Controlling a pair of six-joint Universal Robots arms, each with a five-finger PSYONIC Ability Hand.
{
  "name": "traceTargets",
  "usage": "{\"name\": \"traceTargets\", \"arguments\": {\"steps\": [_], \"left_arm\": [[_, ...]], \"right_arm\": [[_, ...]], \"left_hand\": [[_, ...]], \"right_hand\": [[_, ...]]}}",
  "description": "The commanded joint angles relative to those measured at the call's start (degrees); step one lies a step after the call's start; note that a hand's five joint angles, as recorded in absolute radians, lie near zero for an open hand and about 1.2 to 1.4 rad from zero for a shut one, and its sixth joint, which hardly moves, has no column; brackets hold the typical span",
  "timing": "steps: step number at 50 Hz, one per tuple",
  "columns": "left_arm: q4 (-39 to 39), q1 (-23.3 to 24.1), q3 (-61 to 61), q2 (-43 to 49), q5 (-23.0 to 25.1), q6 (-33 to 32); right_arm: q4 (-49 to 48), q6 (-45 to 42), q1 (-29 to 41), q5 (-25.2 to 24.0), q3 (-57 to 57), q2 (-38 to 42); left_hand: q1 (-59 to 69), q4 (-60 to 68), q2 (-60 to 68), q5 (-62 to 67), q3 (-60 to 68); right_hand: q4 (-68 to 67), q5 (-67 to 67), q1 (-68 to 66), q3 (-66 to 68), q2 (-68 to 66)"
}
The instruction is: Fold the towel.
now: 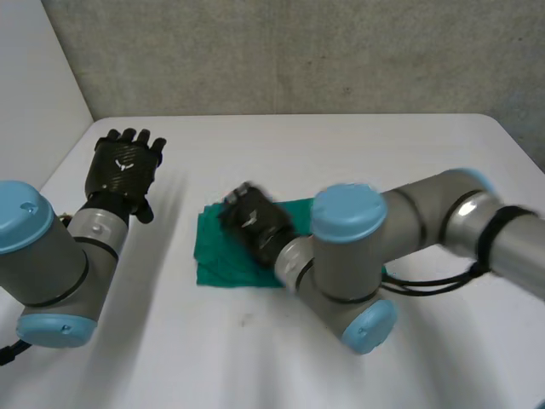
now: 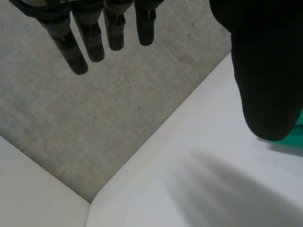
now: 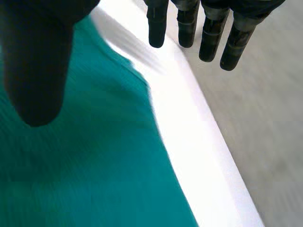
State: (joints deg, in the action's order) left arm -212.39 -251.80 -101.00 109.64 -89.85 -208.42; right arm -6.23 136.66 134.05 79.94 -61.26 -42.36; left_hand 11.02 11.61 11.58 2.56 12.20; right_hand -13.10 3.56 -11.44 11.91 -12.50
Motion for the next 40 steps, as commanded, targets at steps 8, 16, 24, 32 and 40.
{"name": "traceTargets", "arguments": {"steps": [8, 16, 24, 32, 40], "left_arm": [[-0.1, 0.6, 0.3, 0.6, 0.0, 1.5], [0.0, 0.9, 0.0, 0.9, 0.0, 1.5], [0.0, 1.2, -0.2, 0.1, -0.1, 1.5], [0.2, 1.6, -0.3, -0.2, -0.2, 1.5], [2.0, 1.9, -0.2, -0.9, -1.5, 3.3]], "right_arm": [[4.5, 23.6, -18.0, -1.1, -23.4, -14.1], [-0.6, 22.2, -25.9, -0.6, -29.9, -13.7], [-7.7, 15.5, -23.2, 3.7, -24.8, -18.8], [-2.0, 13.3, -5.7, 3.3, -10.4, -12.9], [7.0, 2.8, 4.8, -0.3, -5.2, -1.6]], "left_hand": [[-1.0, -1.6, -1.6, -2.6, -2.2], [-1.0, -1.6, -1.6, -2.6, -2.2], [-1.0, -1.6, -1.6, -2.6, -2.2], [-1.0, -1.6, -1.6, -2.6, -2.2], [-1.0, -1.6, -1.6, -2.6, -2.2]], "right_hand": [[3.1, -3.6, 1.4, -1.9, 2.5], [-66.9, 66.4, -68.5, 68.0, -67.4], [-66.9, 66.4, -68.6, 68.1, -67.5], [-66.9, 66.4, -68.6, 68.1, -67.5], [-66.9, 66.4, -68.6, 68.1, -67.5]]}}
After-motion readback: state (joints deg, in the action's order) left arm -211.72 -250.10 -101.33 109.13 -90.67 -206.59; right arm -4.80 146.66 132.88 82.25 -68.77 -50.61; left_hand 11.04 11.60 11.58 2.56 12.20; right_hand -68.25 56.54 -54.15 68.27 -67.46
